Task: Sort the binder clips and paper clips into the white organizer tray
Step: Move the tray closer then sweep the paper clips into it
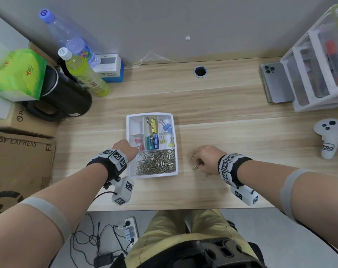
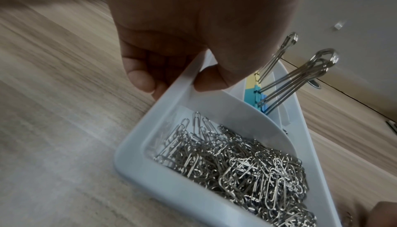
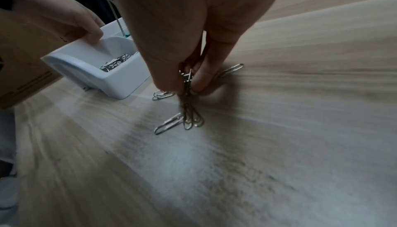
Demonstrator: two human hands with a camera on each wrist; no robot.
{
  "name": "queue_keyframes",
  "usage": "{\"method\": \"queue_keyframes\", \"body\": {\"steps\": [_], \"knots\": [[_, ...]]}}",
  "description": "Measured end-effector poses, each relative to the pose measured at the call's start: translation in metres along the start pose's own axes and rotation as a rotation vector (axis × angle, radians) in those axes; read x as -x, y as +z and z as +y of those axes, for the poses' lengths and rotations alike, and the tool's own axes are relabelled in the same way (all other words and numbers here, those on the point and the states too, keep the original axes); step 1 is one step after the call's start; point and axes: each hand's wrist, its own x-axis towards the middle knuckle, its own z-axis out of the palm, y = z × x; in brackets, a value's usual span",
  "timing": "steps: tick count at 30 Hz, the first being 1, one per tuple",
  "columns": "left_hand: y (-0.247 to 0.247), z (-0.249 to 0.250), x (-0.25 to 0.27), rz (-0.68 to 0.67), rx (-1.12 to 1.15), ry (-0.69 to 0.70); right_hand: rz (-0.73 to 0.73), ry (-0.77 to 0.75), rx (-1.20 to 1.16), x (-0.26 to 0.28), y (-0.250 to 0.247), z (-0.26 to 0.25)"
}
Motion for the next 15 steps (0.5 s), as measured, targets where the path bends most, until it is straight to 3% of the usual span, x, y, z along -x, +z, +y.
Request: {"method": "queue_keyframes", "body": {"steps": [9,15], "knots": [[-0.002,-0.001,0.002,-0.016,0.021,0.001,-0.006,0.126,-0.176,-0.002,-0.017,0.0],[-0.003,0.0,0.003,-0.02,0.027,0.009,0.105,0.044,-0.357,-0.017,-0.042,-0.029]]}}
